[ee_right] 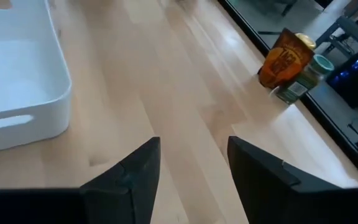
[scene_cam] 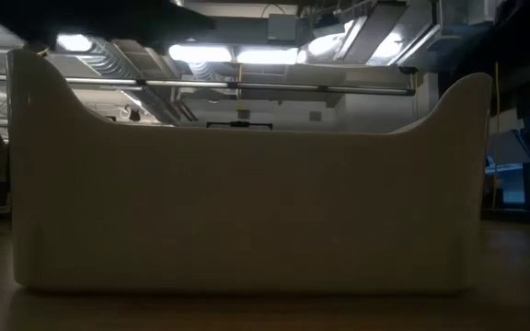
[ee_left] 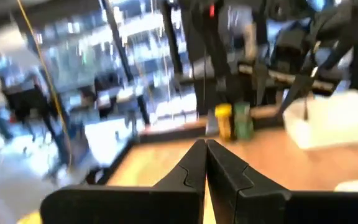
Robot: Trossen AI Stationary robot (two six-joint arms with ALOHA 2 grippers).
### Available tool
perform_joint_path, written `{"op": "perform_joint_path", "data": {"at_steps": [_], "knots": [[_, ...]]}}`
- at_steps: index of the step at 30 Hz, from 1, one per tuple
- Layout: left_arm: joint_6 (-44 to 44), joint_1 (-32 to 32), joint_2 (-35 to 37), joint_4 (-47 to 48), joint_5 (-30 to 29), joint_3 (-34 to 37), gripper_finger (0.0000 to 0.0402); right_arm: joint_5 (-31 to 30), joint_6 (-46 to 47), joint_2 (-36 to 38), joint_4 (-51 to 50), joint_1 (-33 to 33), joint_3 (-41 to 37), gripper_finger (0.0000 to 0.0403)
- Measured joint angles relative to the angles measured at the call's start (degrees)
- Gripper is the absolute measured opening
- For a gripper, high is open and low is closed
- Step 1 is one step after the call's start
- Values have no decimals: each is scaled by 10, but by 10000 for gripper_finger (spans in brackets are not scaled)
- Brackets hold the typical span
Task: Sort spices by type
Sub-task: Put the top left yellow seasoning bottle into the left white bin
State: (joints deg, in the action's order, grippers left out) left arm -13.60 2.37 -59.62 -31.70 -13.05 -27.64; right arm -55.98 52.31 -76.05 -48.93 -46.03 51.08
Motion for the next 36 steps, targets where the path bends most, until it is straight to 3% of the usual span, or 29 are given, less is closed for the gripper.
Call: {"op": "perform_joint_path", "data": {"at_steps": [5, 11, 16, 21, 24, 29, 36], "knots": [[12, 7, -16, 221, -72, -115, 4, 19, -150, 26, 193, 64, -82, 188], [80, -1, -17, 423, -82, -220, 4, 123, -319, 30, 417, 139, -153, 188], [86, -3, -15, 441, -83, -242, 4, 152, -406, 30, 504, 175, -188, 188], [82, -14, -16, 450, -93, -242, 10, 159, -421, 28, 556, 195, -223, 188], [104, -34, -15, 468, -121, -244, 41, 169, -423, 27, 610, 196, -252, 189], [155, -78, -15, 550, -146, -284, 135, 171, -427, 27, 673, 195, -280, 188], [197, -140, -20, 676, -148, -349, 246, 181, -441, 27, 685, 195, -285, 189]]}}
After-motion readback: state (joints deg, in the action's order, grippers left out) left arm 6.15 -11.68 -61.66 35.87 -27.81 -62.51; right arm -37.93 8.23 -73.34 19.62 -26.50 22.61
